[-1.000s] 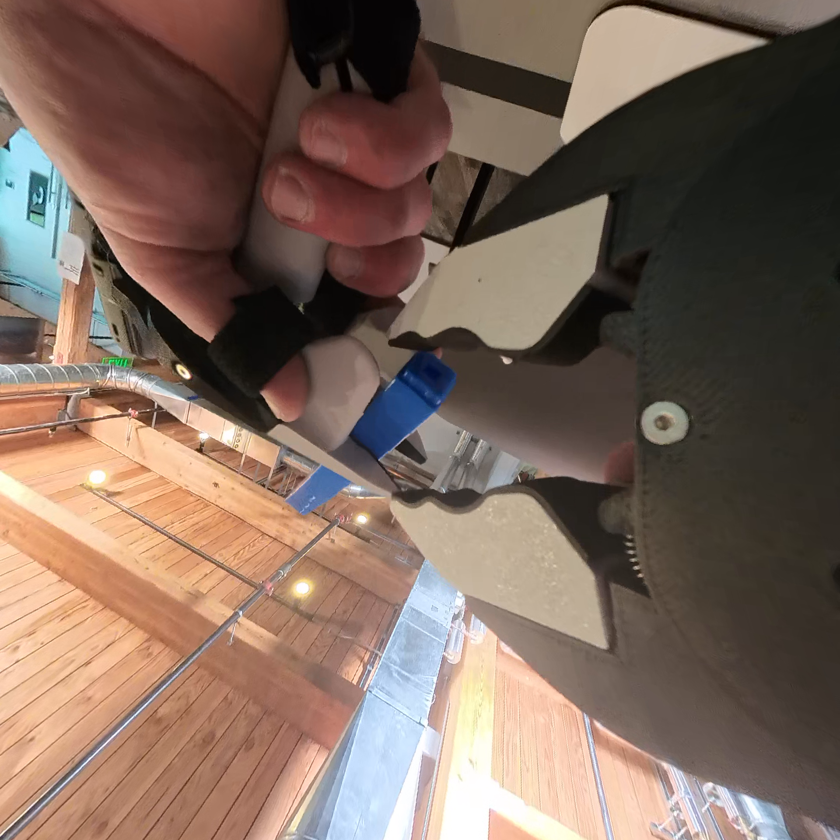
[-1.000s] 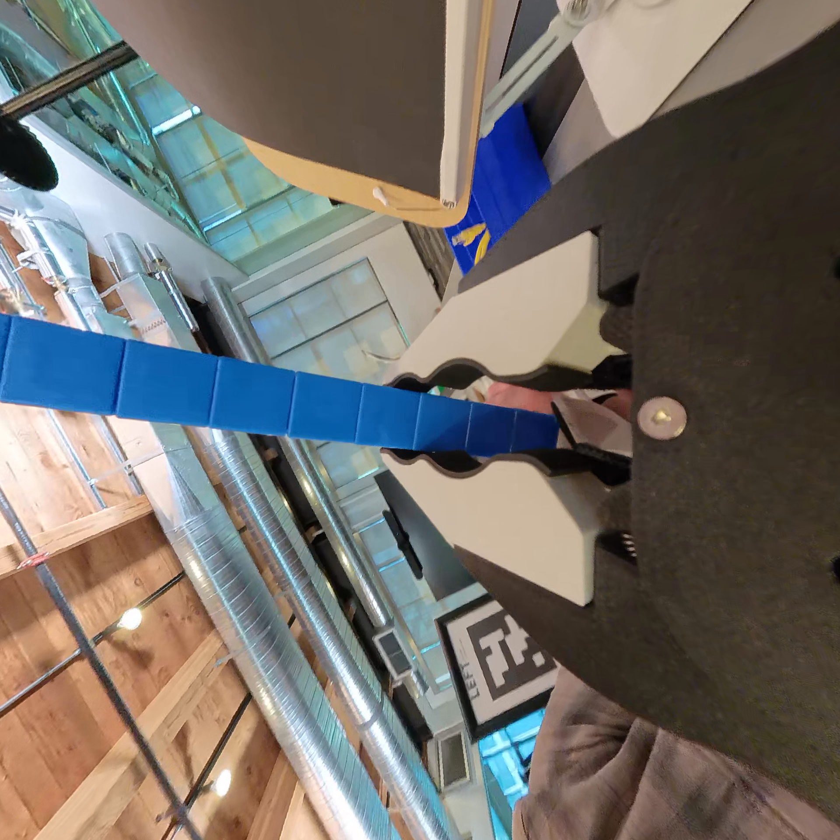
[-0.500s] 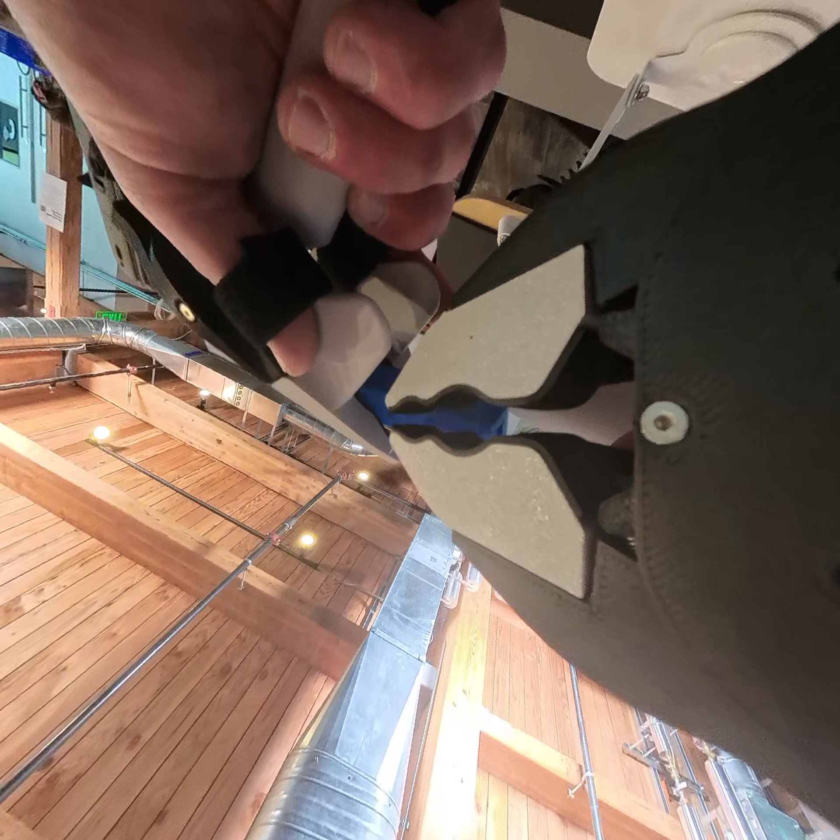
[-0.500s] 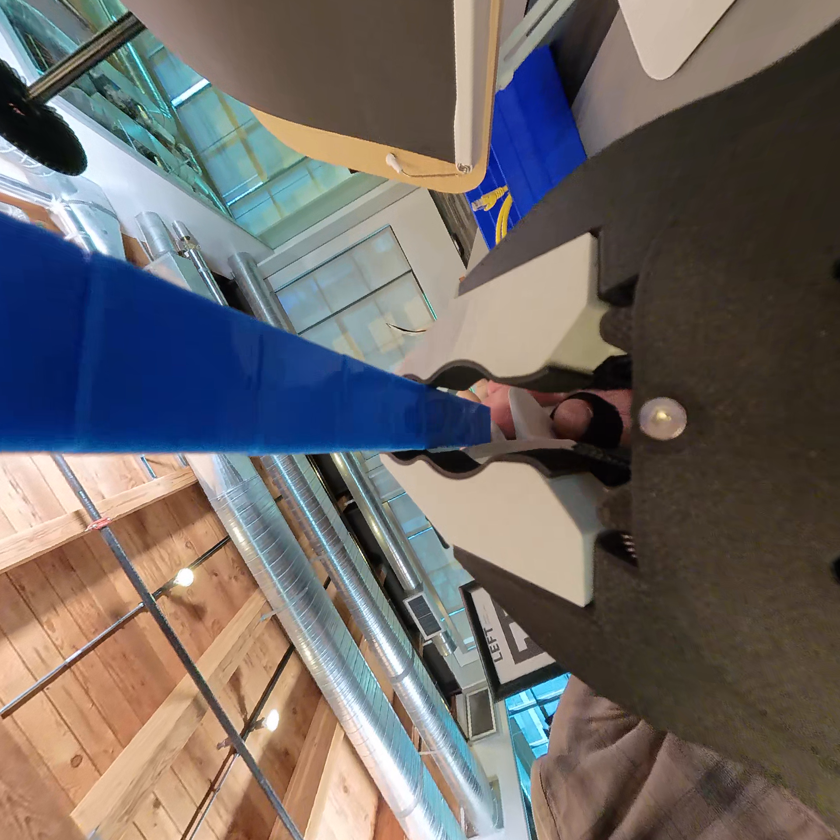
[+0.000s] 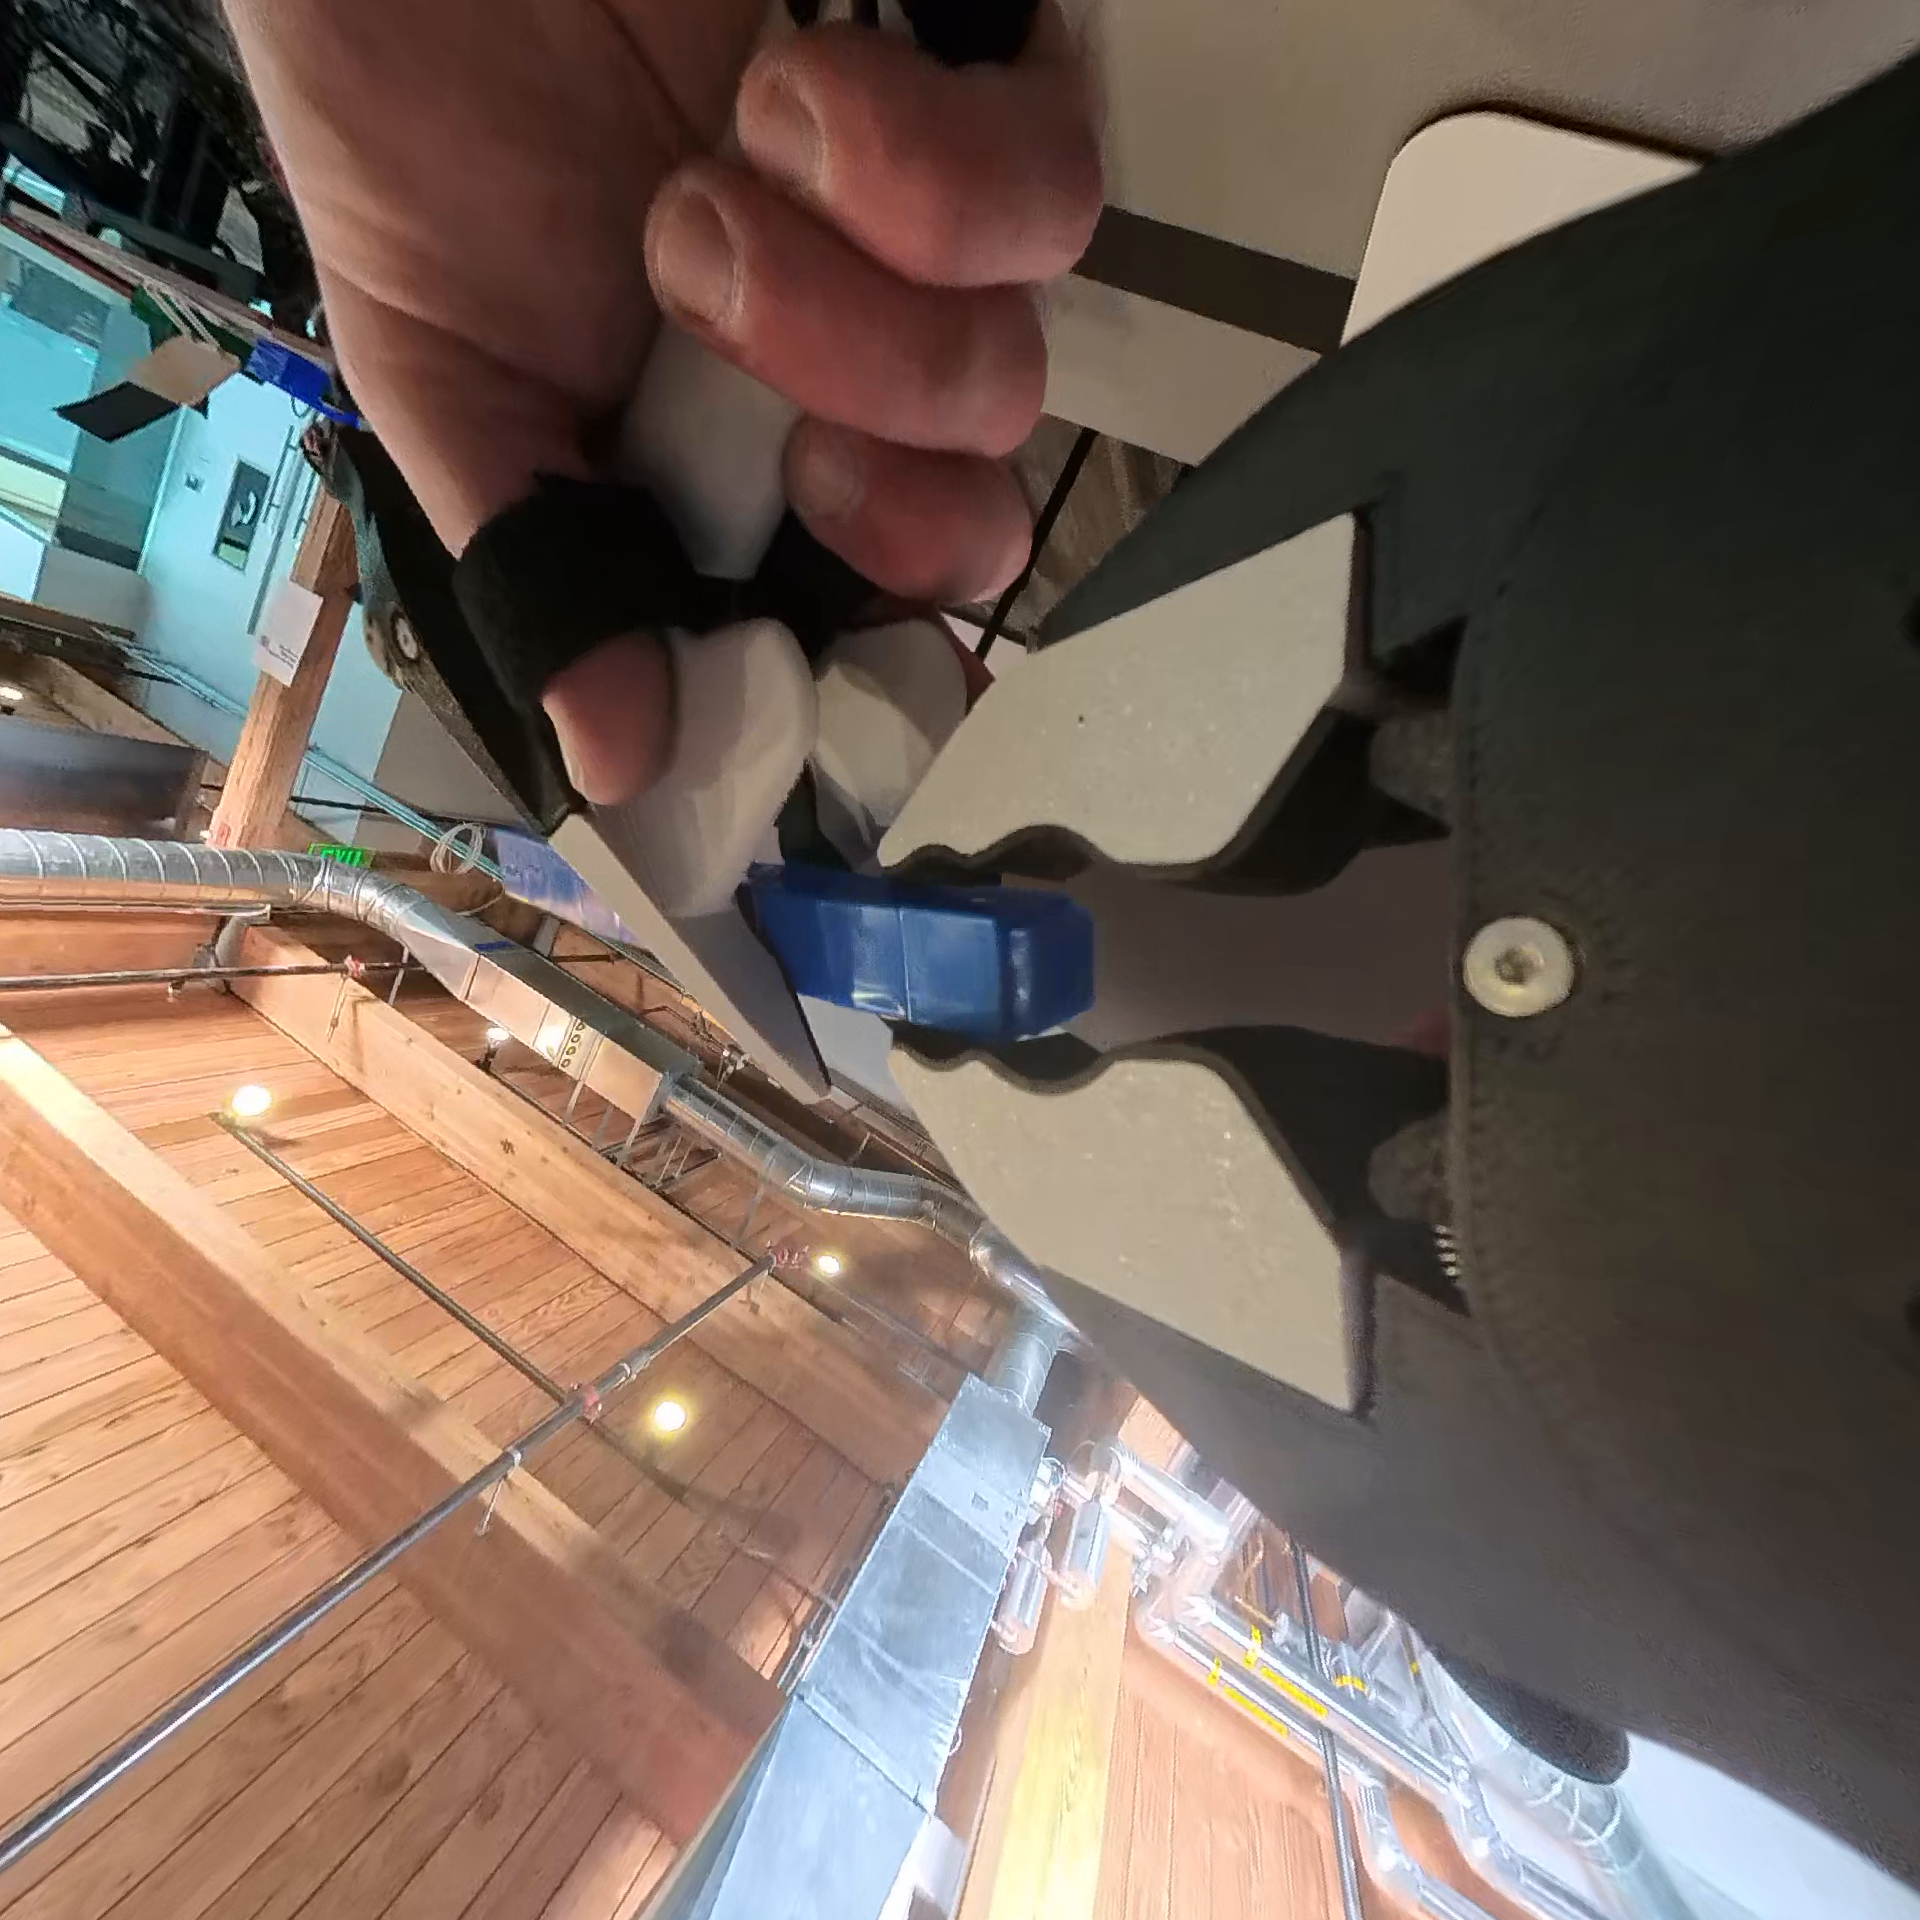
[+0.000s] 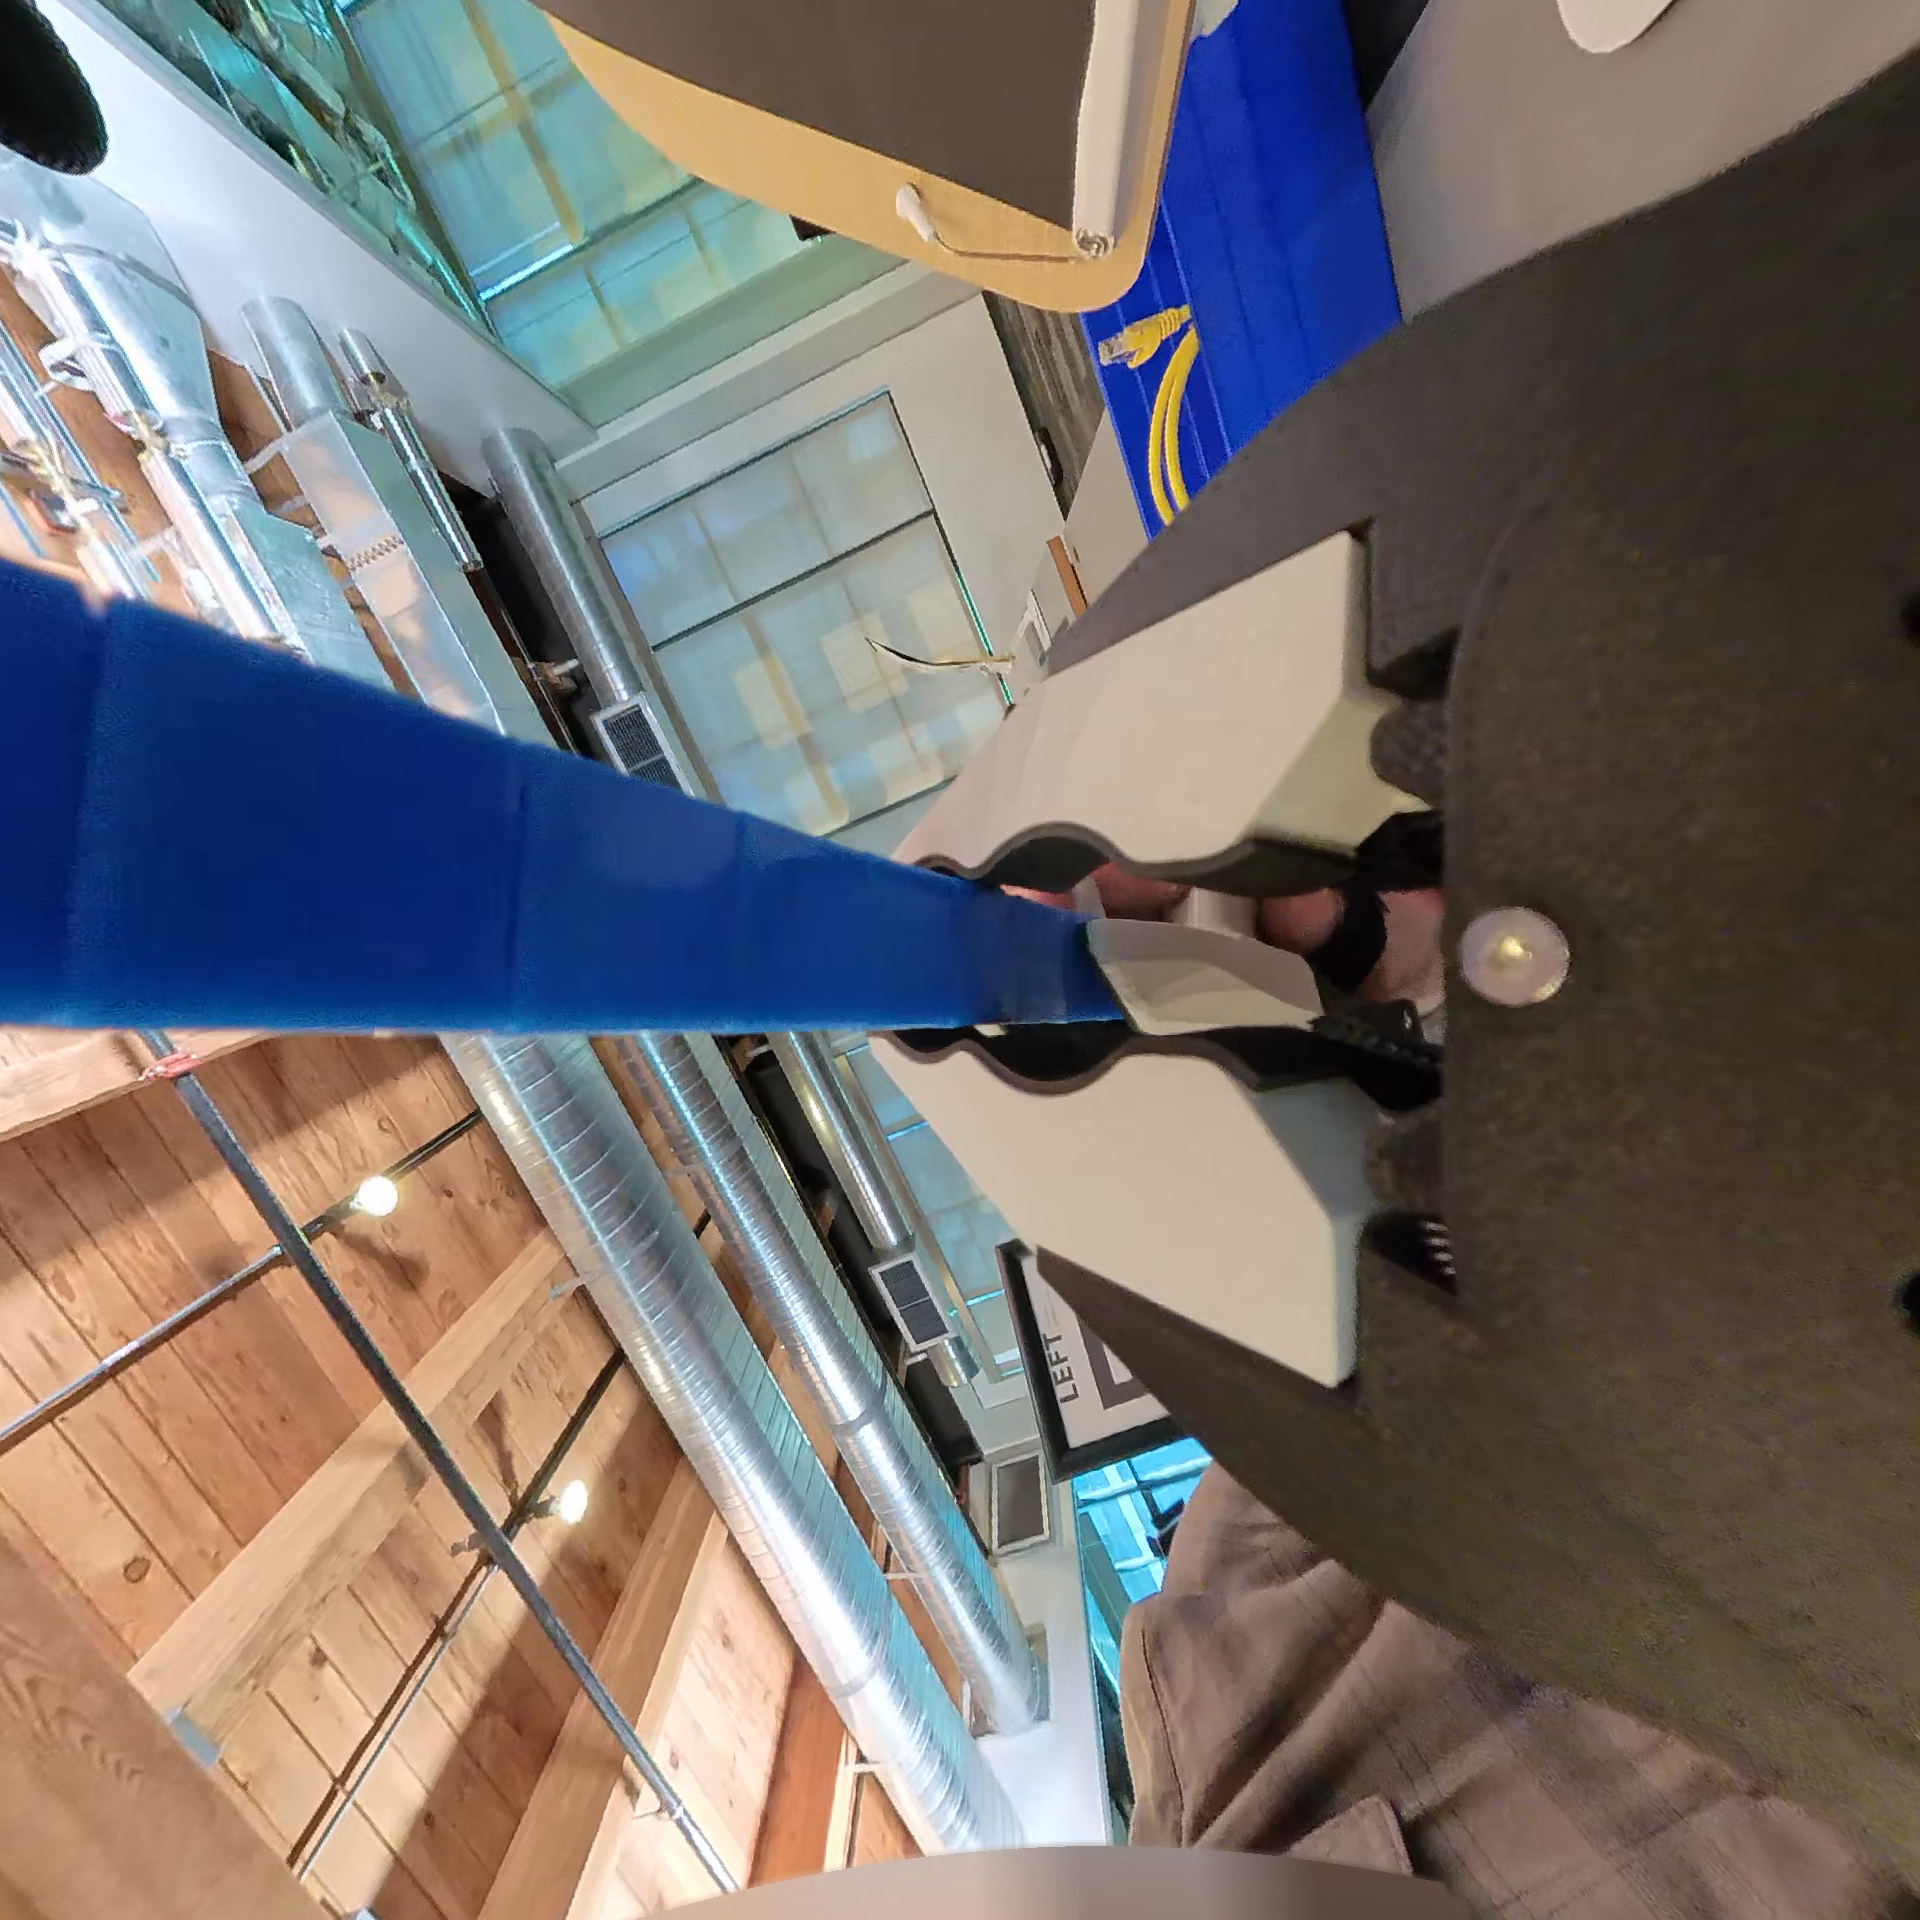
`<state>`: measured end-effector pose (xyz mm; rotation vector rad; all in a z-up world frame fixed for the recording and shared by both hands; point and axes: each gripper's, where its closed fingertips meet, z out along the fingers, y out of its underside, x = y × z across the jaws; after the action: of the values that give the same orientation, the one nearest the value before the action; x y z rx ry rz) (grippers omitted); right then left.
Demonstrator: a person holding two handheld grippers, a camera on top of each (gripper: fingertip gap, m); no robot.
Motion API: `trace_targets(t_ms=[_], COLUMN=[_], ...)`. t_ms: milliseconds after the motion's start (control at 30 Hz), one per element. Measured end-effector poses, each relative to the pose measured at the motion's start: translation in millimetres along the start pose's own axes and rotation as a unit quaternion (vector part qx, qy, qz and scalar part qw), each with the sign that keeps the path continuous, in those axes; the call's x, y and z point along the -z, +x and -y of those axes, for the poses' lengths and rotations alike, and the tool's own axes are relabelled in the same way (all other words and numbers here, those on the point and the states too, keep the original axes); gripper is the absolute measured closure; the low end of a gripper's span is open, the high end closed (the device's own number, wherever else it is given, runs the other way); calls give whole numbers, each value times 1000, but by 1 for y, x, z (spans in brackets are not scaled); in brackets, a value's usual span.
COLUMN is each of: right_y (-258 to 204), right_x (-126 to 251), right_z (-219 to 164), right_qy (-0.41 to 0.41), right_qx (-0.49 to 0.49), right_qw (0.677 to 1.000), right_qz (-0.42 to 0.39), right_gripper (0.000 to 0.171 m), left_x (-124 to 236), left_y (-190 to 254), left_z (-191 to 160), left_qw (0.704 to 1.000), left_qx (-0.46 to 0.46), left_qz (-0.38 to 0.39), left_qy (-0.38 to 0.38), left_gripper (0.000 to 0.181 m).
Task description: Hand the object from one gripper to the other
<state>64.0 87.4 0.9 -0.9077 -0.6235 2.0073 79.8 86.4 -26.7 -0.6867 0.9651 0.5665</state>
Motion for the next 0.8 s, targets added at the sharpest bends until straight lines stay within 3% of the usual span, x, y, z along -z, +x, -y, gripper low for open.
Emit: trace_targets(t_ms=[300, 367, 633, 800], right_y=[-3, -4, -3, 19], right_x=[2, 2, 1, 10], right_z=[-2, -3, -6, 0], right_qy=[-10, -14, -26, -32], right_qx=[3, -1, -5, 40], right_qw=[1000, 1000, 999, 998], right_qz=[14, 21, 19, -44], right_gripper=[153, 153, 151, 124], left_x=[-2, -1, 2, 1], left_y=[1, 3, 4, -3], left_z=[1, 2, 1, -6], left_qw=[999, 998, 998, 996], left_qx=[-30, -47, -29, 8], left_qz=[-24, -35, -54, -87], left_qy=[-6, 1, -9, -36], left_gripper=[148, 156, 158, 159])
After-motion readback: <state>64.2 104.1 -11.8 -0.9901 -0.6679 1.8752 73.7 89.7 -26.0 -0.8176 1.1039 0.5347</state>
